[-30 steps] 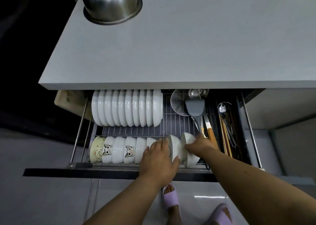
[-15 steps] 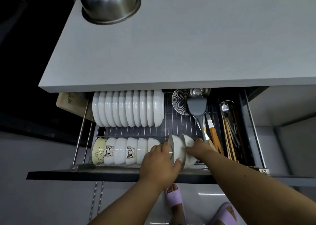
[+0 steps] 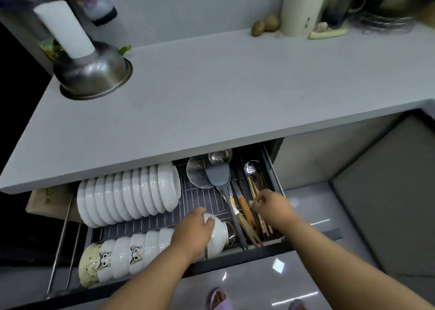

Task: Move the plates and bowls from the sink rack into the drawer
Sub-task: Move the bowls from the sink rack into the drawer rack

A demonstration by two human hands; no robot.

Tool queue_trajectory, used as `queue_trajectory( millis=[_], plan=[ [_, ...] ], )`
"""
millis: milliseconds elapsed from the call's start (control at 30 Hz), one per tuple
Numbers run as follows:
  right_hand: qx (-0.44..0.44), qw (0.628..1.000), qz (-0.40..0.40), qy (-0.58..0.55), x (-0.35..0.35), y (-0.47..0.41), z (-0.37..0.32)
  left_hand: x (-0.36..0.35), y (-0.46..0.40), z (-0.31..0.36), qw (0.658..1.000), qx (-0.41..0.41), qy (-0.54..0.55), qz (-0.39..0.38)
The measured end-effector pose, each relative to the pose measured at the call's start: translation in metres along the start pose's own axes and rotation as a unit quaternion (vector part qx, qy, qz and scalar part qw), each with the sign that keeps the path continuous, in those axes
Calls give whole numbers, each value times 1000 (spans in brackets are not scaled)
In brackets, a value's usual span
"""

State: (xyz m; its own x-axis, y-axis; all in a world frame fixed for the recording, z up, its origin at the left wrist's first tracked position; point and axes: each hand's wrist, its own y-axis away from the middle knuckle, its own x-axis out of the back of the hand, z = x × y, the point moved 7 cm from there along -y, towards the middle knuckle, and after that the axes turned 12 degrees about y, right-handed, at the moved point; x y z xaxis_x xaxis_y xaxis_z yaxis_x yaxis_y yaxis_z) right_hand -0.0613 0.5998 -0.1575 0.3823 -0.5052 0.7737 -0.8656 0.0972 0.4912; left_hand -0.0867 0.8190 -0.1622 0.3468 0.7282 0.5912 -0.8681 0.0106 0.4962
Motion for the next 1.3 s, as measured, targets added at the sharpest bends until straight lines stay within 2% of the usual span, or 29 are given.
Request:
queue_trajectory(
  millis=[100, 333, 733, 967, 1300],
  plan=[
    [-20, 998, 66, -7, 53, 11, 40, -27, -7, 71, 998, -59, 23, -22],
    [-90, 977, 173, -81, 154, 48, 179, -114, -7, 212, 986, -152, -17, -68],
    [-213, 919, 280, -178, 257, 134, 392, -293, 22, 394, 940, -292, -114, -137],
    [-275, 882, 313, -219, 271, 165, 463, -362, 32, 466, 898, -361, -181, -175],
    [-357, 830, 360, -234, 315, 165, 537, -440, -17, 573, 848, -476, -191, -131]
  ],
)
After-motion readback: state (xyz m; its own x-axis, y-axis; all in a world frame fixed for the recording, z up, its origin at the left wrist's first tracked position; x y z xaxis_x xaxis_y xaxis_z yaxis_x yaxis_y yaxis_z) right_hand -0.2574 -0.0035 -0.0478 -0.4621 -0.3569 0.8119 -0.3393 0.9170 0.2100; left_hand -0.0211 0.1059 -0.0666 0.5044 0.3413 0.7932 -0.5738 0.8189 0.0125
